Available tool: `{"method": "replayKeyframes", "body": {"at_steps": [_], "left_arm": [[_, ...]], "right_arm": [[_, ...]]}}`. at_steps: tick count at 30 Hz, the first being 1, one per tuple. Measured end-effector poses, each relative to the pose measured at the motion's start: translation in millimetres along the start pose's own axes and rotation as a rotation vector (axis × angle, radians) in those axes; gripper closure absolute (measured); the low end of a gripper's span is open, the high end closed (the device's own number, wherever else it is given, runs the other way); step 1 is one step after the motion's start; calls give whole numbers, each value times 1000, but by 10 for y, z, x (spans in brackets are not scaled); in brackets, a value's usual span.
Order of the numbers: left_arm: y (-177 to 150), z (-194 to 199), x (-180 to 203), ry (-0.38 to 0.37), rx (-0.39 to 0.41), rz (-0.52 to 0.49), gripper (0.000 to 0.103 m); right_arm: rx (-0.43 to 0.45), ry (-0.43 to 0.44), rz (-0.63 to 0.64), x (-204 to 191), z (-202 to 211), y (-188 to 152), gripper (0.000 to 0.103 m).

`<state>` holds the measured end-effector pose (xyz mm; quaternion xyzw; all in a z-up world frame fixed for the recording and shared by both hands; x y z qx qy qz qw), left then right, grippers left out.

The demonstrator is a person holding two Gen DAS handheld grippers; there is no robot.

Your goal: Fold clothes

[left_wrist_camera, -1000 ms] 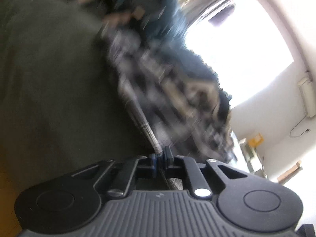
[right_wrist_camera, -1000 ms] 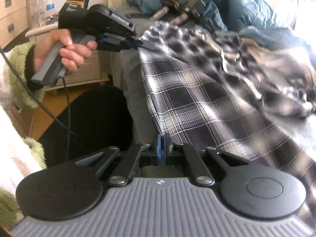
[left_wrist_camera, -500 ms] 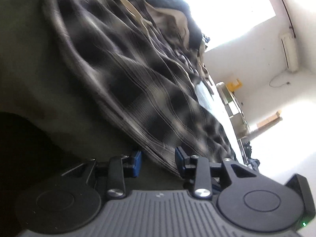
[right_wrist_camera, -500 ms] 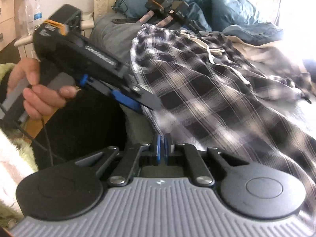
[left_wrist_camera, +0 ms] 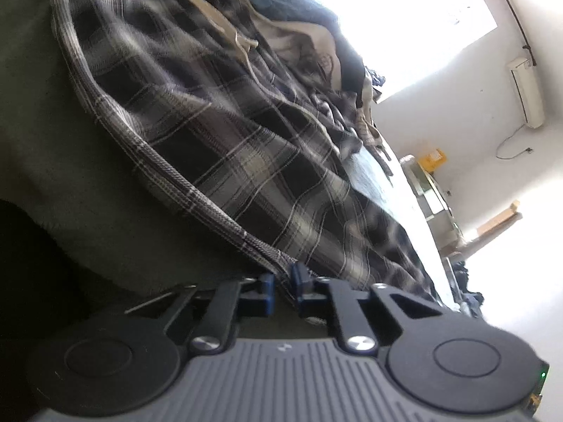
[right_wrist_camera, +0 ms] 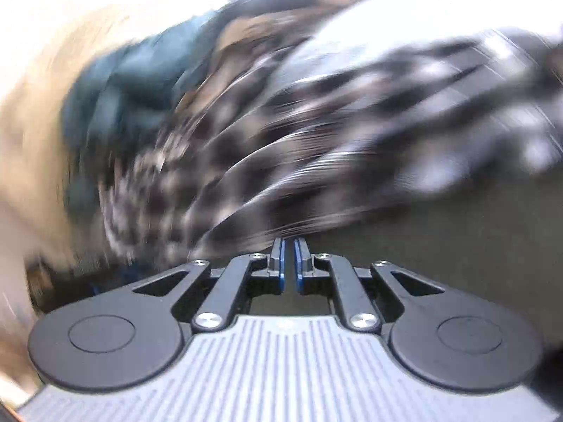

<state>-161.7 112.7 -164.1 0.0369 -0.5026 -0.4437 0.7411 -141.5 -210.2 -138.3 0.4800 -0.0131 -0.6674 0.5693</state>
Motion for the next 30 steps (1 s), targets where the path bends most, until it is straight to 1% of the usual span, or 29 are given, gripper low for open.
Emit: {"method": "replayKeyframes", "body": {"at_steps": [1, 2, 5, 7, 10, 14, 19, 23, 25, 30], "left_arm": [[23, 15, 18, 6, 9, -3, 96], [56, 24, 37, 15, 20, -8, 96], [130, 33, 77, 34, 35, -25, 97], [143, 3, 86, 50, 34, -28, 98], [184, -73, 111, 70, 30, -27, 98], [178, -3, 94, 78, 36, -36, 99], [197, 10, 105, 88, 43, -55, 99], [204, 31, 140, 100, 51, -77, 99], [197, 40, 145, 106, 52, -81, 99], [179, 19, 118, 117, 44, -81, 99]], "right_arm": [[15, 6, -55, 85, 49, 10, 97], [38, 3, -84, 156, 97, 41, 97], [65, -8, -88, 244, 144, 83, 97], [79, 21, -126, 297, 133, 135, 97], [106, 79, -260, 403, 138, 192, 97], [144, 137, -402, 552, 235, 194, 97], [204, 159, -538, 790, 303, 187, 95], [238, 161, -575, 906, 309, 238, 96], [254, 141, -567, 933, 339, 273, 100], [280, 135, -570, 957, 559, 287, 102]]}}
Point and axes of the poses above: each gripper's, at about its wrist camera, not at the fingertips, and z roughly against the way its jaws point, x to its right, y to its top, the point moved 10 cm from there along -z, roughly the way its jaws point, and after that the axes turned 1 degree about x, right-handed, at the moved point
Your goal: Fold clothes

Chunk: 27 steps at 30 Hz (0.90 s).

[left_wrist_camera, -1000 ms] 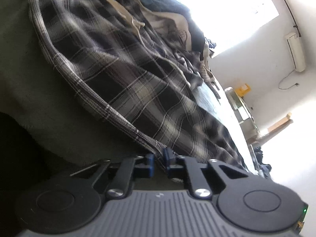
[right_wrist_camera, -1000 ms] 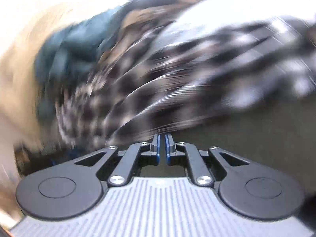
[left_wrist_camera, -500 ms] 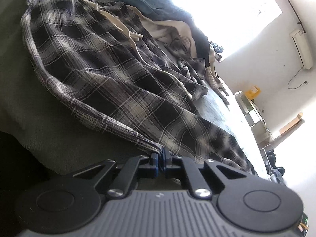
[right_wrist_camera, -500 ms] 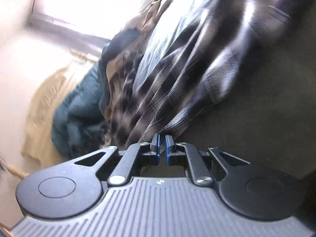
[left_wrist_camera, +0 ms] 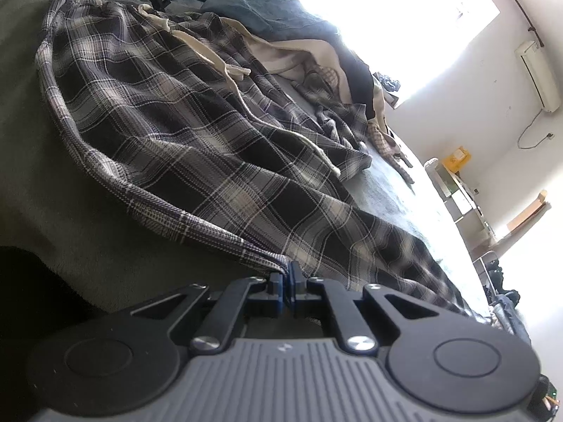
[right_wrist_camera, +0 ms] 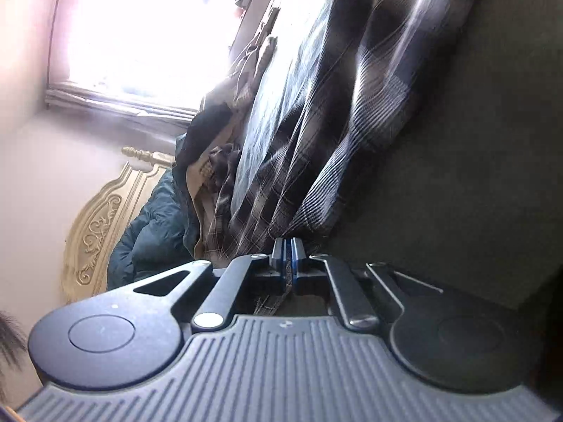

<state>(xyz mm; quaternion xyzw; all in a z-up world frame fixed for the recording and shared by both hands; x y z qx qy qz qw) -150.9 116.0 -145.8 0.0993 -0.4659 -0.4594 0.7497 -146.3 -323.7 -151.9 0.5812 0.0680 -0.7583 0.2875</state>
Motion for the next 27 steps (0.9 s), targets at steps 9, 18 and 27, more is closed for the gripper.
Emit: {"method": "replayKeyframes", "body": {"at_steps": [9, 18, 27], "left_arm": [[0, -44, -21, 2, 2, 3, 99], [123, 39, 45, -42, 60, 22, 99], [344, -52, 141, -106, -1, 112, 100]], "right_arm": [[104, -54, -190, 291, 299, 304, 62], [260, -147, -182, 349, 347, 930, 100], [239, -74, -88, -435, 385, 1324, 101]]}}
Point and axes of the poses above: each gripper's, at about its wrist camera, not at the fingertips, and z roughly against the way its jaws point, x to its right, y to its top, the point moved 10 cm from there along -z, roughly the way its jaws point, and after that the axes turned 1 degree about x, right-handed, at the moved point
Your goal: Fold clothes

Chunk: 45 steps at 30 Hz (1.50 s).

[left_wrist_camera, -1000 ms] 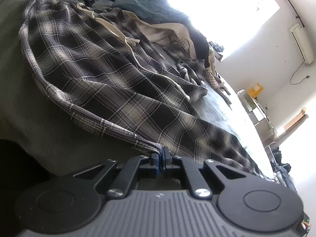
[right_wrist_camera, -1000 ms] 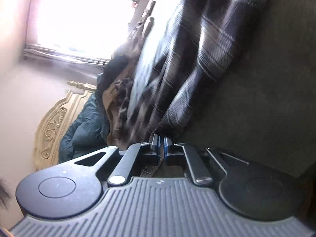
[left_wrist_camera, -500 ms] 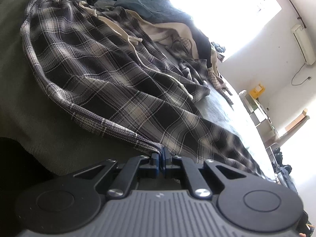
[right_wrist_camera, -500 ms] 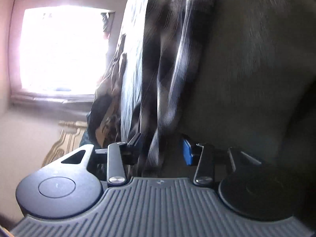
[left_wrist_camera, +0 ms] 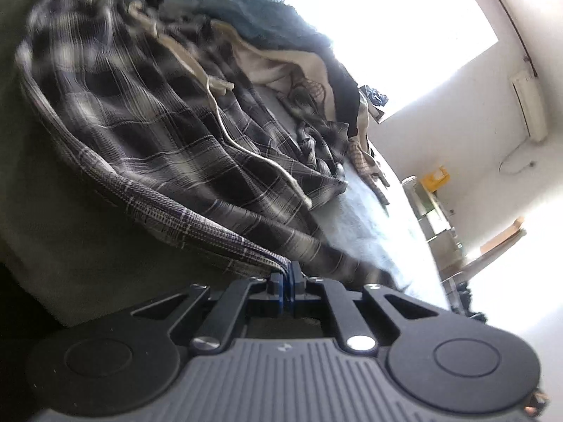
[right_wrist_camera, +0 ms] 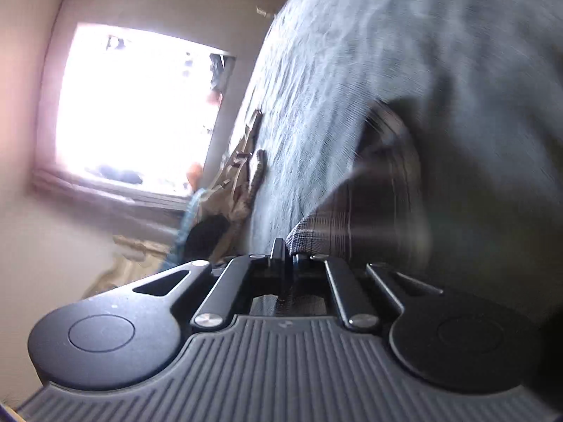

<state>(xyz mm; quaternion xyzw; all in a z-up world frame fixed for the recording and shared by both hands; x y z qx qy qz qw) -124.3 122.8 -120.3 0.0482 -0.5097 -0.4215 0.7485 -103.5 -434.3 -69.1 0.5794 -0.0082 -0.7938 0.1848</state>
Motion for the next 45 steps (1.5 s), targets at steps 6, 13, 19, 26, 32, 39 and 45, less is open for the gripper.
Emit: {"method": "replayKeyframes", "body": {"at_steps": [6, 13, 19, 26, 32, 39, 45], "left_arm": [[531, -264, 180, -16, 45, 47, 100], [770, 70, 637, -128, 145, -17, 100], [181, 173, 418, -100, 17, -3, 100], [-548, 82, -8, 30, -129, -74, 100], [-557, 111, -90, 47, -120, -104, 100], [-727, 58, -227, 114, -170, -153, 98], [-732, 123, -232, 123, -164, -162, 90]], "right_arm": [[-115, -16, 86, -794, -1107, 370, 101], [-32, 193, 368, -2193, -731, 671, 101], [-9, 76, 328, -923, 159, 644, 101], [-11, -210, 97, 1193, 421, 241, 101], [36, -152, 131, 1140, 595, 163, 101], [17, -177, 25, 1634, 499, 158, 97], [54, -145, -32, 1672, 628, 323, 94]]}}
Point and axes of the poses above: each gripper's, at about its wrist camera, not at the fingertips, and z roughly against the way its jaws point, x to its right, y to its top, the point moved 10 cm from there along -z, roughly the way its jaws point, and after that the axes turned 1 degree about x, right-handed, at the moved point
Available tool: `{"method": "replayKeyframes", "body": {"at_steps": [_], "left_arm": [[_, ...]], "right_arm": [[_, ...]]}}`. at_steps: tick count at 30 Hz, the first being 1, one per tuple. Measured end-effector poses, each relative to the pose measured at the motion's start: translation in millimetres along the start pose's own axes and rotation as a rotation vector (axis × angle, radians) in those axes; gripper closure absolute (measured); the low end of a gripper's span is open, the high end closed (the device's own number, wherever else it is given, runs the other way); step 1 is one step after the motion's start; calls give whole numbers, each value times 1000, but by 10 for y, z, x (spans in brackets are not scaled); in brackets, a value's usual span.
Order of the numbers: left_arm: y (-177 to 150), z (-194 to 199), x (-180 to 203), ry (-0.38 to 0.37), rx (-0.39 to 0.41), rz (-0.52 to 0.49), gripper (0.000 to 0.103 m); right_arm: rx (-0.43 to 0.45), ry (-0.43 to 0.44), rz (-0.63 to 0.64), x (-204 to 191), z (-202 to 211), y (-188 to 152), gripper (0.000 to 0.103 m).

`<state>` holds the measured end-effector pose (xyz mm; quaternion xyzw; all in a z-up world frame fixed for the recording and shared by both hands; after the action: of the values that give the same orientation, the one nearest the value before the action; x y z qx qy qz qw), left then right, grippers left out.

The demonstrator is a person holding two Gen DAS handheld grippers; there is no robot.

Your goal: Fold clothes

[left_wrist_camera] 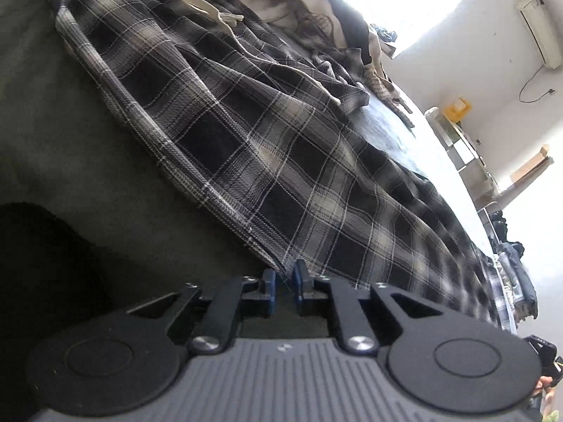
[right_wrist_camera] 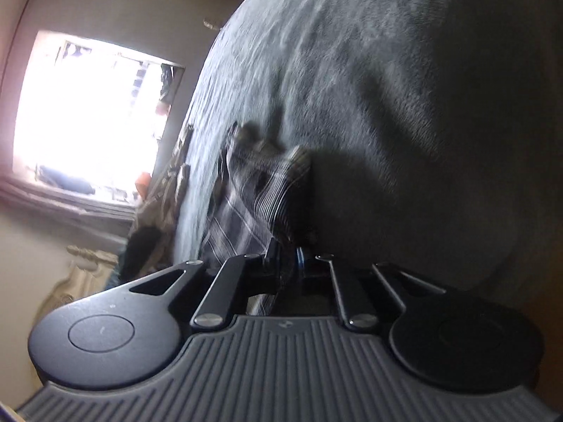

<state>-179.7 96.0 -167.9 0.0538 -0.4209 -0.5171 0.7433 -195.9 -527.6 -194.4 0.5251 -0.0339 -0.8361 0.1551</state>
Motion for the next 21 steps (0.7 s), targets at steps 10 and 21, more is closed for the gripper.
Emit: {"method": "replayKeyframes", "body": {"at_steps": [10, 21], "left_arm": [[490, 742, -566, 32, 269, 171, 65], [1995, 756, -1803, 261, 487, 302, 61]], "right_arm": [[-1, -10, -52, -123, -80, 8, 80], [17, -85, -60, -204, -118, -3, 79]]}}
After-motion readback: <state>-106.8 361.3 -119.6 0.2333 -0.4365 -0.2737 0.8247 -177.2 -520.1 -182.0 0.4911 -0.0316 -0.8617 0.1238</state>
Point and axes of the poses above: each gripper's, at about its wrist camera, not at the fingertips, and z roughly against the way its jaws point, x to its right, y to its top, the point moved 10 cm from there along -z, roughly the way its jaws point, and after that the axes turned 1 degree about x, right-handed, at the moved point
